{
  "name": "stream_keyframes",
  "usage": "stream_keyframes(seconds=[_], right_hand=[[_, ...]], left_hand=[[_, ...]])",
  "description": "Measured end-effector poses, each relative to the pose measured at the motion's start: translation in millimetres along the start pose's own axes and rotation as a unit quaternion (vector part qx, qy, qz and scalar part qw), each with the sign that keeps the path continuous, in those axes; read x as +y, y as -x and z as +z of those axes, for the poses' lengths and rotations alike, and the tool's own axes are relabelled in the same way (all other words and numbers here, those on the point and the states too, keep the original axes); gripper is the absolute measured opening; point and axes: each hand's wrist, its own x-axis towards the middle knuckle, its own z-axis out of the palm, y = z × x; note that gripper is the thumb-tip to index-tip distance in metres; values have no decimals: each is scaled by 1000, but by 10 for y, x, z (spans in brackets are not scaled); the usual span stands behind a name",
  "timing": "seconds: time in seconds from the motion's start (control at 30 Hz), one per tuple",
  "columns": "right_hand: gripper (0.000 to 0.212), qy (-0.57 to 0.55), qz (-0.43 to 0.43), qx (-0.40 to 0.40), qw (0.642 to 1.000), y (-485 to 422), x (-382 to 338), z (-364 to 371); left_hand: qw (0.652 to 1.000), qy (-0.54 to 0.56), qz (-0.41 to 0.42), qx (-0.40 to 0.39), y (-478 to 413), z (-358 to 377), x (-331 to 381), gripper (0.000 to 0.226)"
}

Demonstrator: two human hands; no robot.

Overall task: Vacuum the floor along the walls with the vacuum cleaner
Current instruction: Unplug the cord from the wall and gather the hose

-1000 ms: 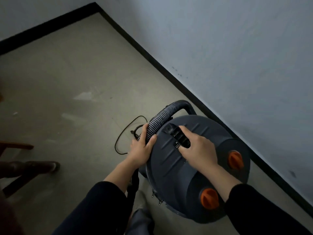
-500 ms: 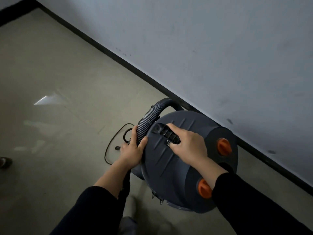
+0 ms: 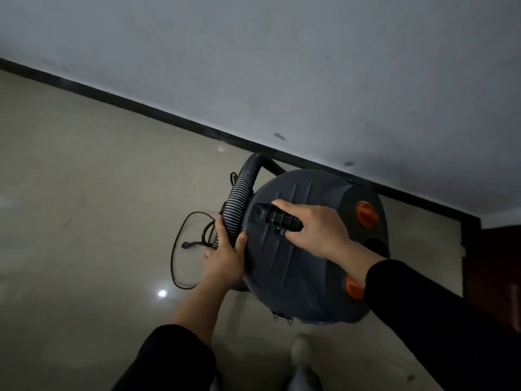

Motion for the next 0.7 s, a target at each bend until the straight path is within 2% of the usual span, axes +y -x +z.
stream_keyframes(seconds=[0.37,0.7], right_hand=[[62,-3,-20,6,1000,1268,1852,-263],[61,12,-15,21,1000,2310,3417,-480]], left_hand=[[999,22,18,23,648,1966,692,75],[1000,10,22,-13,1248,3644,1288,76]])
